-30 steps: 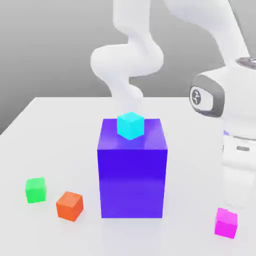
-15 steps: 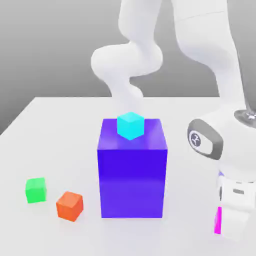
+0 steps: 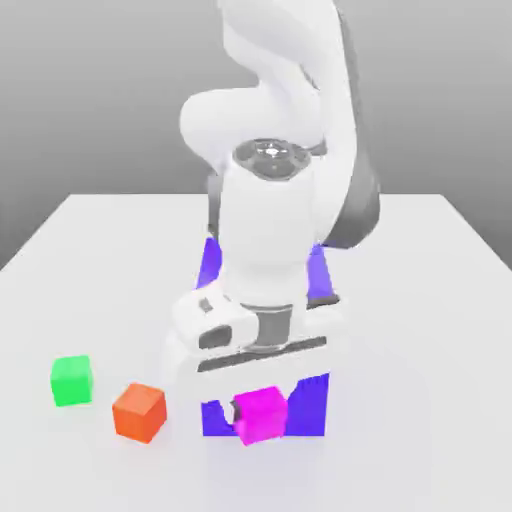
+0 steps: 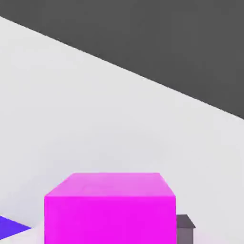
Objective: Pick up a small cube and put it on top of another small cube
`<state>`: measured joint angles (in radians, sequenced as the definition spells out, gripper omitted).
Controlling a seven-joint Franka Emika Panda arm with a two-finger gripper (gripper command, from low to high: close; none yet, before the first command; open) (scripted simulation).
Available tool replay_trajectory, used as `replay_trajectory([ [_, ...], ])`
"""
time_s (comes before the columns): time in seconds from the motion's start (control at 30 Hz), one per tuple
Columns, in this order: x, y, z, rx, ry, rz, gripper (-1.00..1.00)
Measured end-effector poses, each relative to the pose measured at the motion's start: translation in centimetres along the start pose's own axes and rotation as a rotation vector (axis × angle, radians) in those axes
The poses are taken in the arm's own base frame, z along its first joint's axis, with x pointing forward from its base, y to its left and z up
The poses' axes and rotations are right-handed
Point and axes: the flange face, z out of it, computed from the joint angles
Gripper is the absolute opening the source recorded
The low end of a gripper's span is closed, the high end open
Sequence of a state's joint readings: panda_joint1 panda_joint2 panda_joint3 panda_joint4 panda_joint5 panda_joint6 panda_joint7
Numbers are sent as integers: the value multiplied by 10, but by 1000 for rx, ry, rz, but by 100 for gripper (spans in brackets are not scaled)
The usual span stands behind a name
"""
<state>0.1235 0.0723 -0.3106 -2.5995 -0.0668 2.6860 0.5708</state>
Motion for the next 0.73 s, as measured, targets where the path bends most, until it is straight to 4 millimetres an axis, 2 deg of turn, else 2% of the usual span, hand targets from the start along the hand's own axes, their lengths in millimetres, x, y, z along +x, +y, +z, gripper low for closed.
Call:
replay_trajectory([
  [0.1,26,91,-2,-3,-11,338,-100],
  [0.2,29,176,-3,1,-29,669,-100],
  [0.3,19,229,-1,11,-49,908,-100],
  [0.43,18,231,17,20,-53,944,-100],
  [0.63,14,232,59,16,-55,952,-100],
  [0.67,13,232,63,14,-55,952,100],
  [0.73,13,232,63,14,-55,952,100],
])
